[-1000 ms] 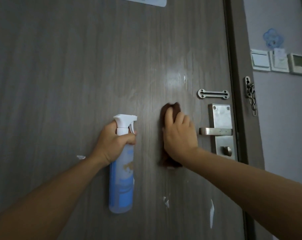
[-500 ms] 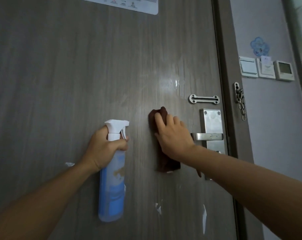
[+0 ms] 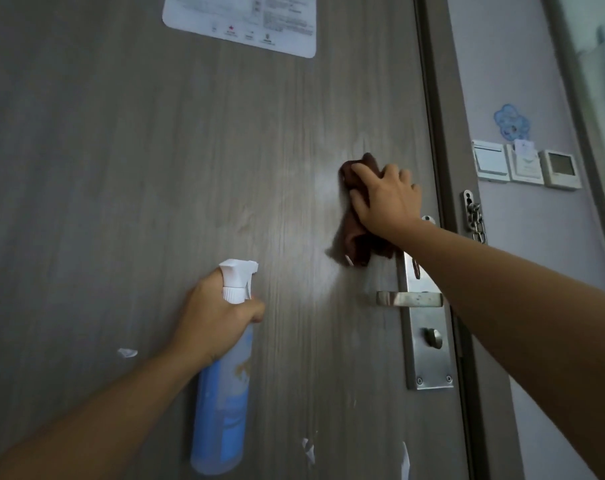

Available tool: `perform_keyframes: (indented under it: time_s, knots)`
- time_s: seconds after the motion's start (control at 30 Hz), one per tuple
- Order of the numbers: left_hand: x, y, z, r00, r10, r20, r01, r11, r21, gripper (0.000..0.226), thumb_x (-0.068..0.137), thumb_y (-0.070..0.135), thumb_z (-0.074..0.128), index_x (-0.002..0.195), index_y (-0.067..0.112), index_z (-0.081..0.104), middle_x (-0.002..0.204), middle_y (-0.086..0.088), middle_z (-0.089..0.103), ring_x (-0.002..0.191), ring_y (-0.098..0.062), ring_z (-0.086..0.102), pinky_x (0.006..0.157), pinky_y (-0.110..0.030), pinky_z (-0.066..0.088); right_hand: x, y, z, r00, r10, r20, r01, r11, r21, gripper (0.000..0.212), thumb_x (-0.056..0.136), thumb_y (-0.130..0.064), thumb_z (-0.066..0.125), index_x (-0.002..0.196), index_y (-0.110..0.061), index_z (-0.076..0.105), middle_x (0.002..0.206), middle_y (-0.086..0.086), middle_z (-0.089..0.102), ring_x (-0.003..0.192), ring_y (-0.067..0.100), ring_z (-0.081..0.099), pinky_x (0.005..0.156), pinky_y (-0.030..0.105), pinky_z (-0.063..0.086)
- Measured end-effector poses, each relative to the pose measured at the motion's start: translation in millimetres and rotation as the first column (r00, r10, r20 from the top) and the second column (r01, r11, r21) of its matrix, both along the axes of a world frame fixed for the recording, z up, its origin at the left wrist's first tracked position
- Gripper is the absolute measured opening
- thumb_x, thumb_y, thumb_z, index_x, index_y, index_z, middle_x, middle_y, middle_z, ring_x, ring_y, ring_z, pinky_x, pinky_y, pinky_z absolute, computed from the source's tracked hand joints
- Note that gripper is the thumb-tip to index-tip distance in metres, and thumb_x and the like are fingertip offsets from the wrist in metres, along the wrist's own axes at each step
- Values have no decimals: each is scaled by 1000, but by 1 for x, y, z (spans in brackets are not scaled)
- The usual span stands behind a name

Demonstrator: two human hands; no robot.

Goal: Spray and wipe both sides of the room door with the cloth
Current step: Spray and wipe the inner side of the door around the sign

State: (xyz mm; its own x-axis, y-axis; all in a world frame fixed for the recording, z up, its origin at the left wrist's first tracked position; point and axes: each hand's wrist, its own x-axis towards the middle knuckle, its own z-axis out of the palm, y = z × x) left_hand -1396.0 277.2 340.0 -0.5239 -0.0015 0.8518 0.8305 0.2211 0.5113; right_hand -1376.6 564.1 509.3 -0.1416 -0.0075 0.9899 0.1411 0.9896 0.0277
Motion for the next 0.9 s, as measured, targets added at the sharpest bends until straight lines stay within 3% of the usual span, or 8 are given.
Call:
perform_keyframes:
  time_s: [0.1,0.2,0.27,0.33,0.43,0.63,0.8,0.9]
  knots:
    - [-2,-3,-2,1000,-27,15,27,1000,-7,56,53,26,69,108,35,74,89,-1,73,67,-7,61,67,-21,51,-4,2,15,998,63,-32,-69,969,-239,43,101,-43,48,143,-34,44,131,17,51,121,45,46,98,54,40]
    - [-6,-13,-1,995,-99,32,100,994,-39,51,56,23,71,104,41,74,87,-2,73,74,-15,65,77,-38,56,-9,-3,22,994,92,-56,-105,940,-325,35,102,-39,45,136,-32,45,133,13,52,121,43,46,96,55,39]
    - [-7,-17,0,988,-155,25,156,986,-64,43,58,20,70,95,42,74,85,1,72,76,-14,63,78,-37,54,-8,-6,19,996,76,-48,-86,962,-258,34,102,-36,44,136,-29,44,132,13,52,117,43,47,93,53,40]
    - [-7,-17,0,982,-186,12,187,980,-66,39,57,22,70,91,40,73,85,6,70,76,-14,62,79,-37,52,-5,-9,7,998,55,-5,-55,999,3,43,101,-37,46,143,-28,41,129,14,53,112,43,49,90,52,45]
    - [-5,-16,0,981,-196,3,196,979,-57,42,53,29,70,93,42,73,86,5,71,78,-15,64,80,-36,53,-2,-3,-10,995,21,101,-53,945,322,55,98,-43,50,150,-26,39,123,13,54,106,39,51,86,51,49]
    - [0,-15,1,980,-197,25,199,977,-80,39,57,19,70,83,48,71,76,12,65,70,-9,59,71,-30,49,0,-6,8,984,172,43,-162,972,-169,59,96,-47,55,147,-22,36,126,19,50,120,40,48,97,51,44]
    - [3,-17,1,980,-197,20,197,978,-69,35,55,20,70,82,43,70,77,9,65,72,-12,59,73,-31,49,4,-1,-11,961,228,156,-242,967,76,71,89,-58,50,148,-21,35,128,14,53,114,37,54,95,52,50]
    - [3,-17,1,978,-203,37,205,977,-62,32,55,18,71,80,37,69,75,10,66,69,-10,59,70,-29,49,12,21,0,974,168,152,-173,985,21,76,86,-72,40,146,-25,36,131,12,57,117,35,57,97,50,49]
